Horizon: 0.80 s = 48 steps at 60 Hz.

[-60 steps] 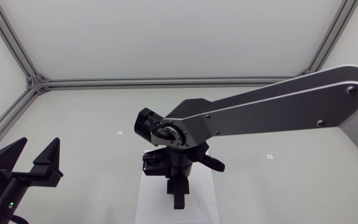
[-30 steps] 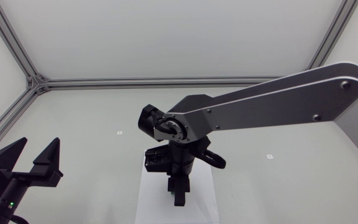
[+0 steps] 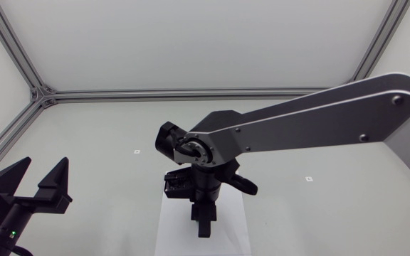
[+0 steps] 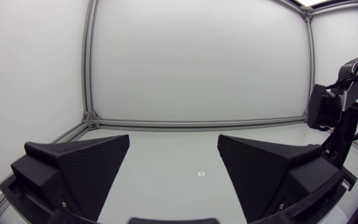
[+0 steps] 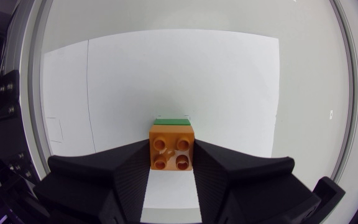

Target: Pick up the orange 2x2 brick with the right arm and stack it on top of the green 2x2 brick in the center

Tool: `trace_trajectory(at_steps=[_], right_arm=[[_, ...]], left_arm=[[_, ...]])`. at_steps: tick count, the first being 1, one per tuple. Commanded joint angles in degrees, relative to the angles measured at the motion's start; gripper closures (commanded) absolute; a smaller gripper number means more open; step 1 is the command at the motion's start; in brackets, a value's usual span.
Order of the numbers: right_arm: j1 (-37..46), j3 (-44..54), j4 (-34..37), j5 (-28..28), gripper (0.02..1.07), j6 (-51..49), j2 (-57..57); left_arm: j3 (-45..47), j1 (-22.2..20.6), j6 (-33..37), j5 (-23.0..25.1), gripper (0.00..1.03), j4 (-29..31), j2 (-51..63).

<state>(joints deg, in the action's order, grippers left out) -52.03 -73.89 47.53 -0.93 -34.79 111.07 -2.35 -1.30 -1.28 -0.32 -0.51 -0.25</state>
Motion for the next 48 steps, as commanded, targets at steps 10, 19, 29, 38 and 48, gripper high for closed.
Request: trace_trajectory(at_steps=[10, 19, 29, 38, 48], right_arm=[[-0.35, 1.47, 1.87, 2.07, 0.82, 1.74, 5.21], [0.70, 0.41, 3.01, 1.28, 0.82, 1.12, 6.80], [2.37, 0.32, 3.10, -0.57, 0.82, 0.16, 7.50], [2.72, 1.64, 2.57, -2.06, 0.82, -0.46, 6.97], [2.55, 3.93, 0.81, -2.41, 0.82, -0.72, 6.36]], left_arm=[[2.35, 0.16, 0.75, 0.23, 0.04, 0.87, -0.45], [2.35, 0.16, 0.75, 0.23, 0.04, 0.87, -0.45], [2.35, 0.16, 0.75, 0.23, 0.04, 0.87, -0.45], [2.35, 0.16, 0.75, 0.23, 0.04, 0.78, -0.45], [2.35, 0.16, 0.75, 0.23, 0.04, 0.87, -0.45]])
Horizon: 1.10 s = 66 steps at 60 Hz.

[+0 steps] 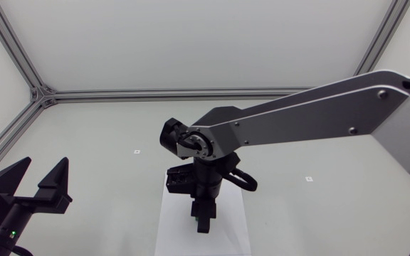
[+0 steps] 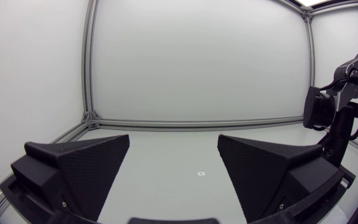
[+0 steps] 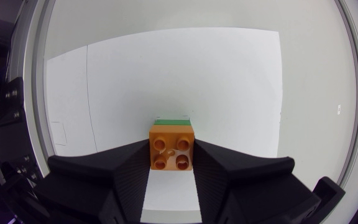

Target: Pick up the orange 2x2 brick with the right arm and stack it on top of the green 2x2 brick in the center

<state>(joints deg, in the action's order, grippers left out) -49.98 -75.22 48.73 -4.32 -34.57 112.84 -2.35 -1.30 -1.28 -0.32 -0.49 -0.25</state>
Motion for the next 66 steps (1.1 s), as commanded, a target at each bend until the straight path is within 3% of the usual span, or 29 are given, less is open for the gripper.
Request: trace_trajectory(at_steps=[1, 19, 66], right_arm=[[0.49, 5.52, -0.57, 0.89, 0.82, -1.03, 4.59], [-1.26, 7.98, -3.82, 3.97, 0.82, -0.77, 5.73], [-1.26, 5.35, -1.44, 1.06, 0.81, -4.63, 5.38]], left_arm=[[2.35, 0.16, 0.75, 0.23, 0.04, 0.76, -0.45], [2.35, 0.16, 0.75, 0.23, 0.04, 0.84, -0.45], [2.35, 0.16, 0.75, 0.23, 0.04, 0.84, -0.45]])
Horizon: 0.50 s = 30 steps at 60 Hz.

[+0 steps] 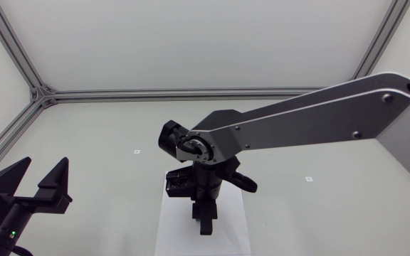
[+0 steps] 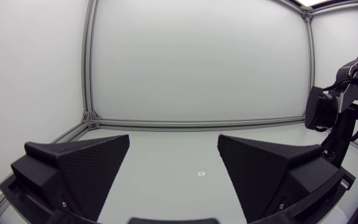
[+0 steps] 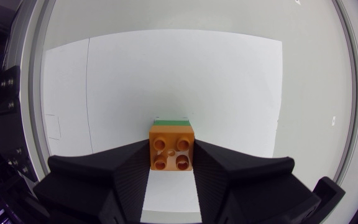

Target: Pick up the orange 2x2 brick with the right arm and stack it on top of the green 2x2 brick in the center

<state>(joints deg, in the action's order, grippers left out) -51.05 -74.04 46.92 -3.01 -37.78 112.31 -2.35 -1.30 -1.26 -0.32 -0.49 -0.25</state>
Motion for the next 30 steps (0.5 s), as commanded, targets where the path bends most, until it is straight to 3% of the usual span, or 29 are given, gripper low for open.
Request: trace_trajectory(at_steps=[1, 30], right_arm=[[-0.19, 4.17, 0.37, -0.25, 0.81, -1.42, 5.99], [0.07, 3.46, -0.07, -0.51, 0.78, -0.80, 5.99]], left_arm=[[2.35, 0.16, 0.73, 0.23, 0.04, 0.84, -0.45], [2.35, 0.16, 0.73, 0.23, 0.04, 0.84, -0.45]])
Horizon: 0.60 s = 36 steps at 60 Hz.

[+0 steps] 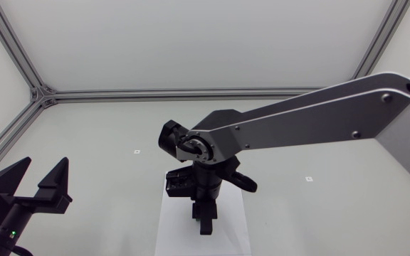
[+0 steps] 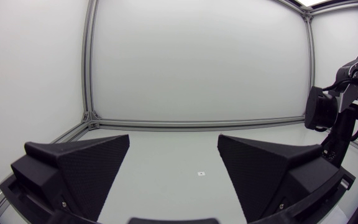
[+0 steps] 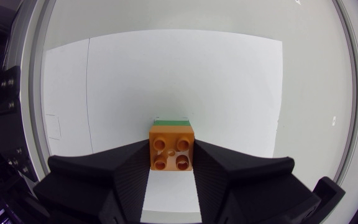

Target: Pick up the orange 2x2 brick with the right arm and stack it on top of the green 2x2 brick in the center

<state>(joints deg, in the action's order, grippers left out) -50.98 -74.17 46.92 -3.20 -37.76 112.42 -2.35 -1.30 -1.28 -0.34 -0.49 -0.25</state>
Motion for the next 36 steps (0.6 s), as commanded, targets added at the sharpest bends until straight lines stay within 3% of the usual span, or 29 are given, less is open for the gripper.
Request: trace_trajectory(at_steps=[1, 36], right_arm=[[0.00, 3.60, -0.07, -0.31, 0.77, -0.83, 5.88], [0.00, 2.54, 0.63, -0.31, 0.70, -0.56, 3.24]], left_arm=[[2.35, 0.16, 0.75, 0.25, 0.04, 0.84, -0.45], [2.35, 0.16, 0.75, 0.25, 0.04, 0.84, -0.45]])
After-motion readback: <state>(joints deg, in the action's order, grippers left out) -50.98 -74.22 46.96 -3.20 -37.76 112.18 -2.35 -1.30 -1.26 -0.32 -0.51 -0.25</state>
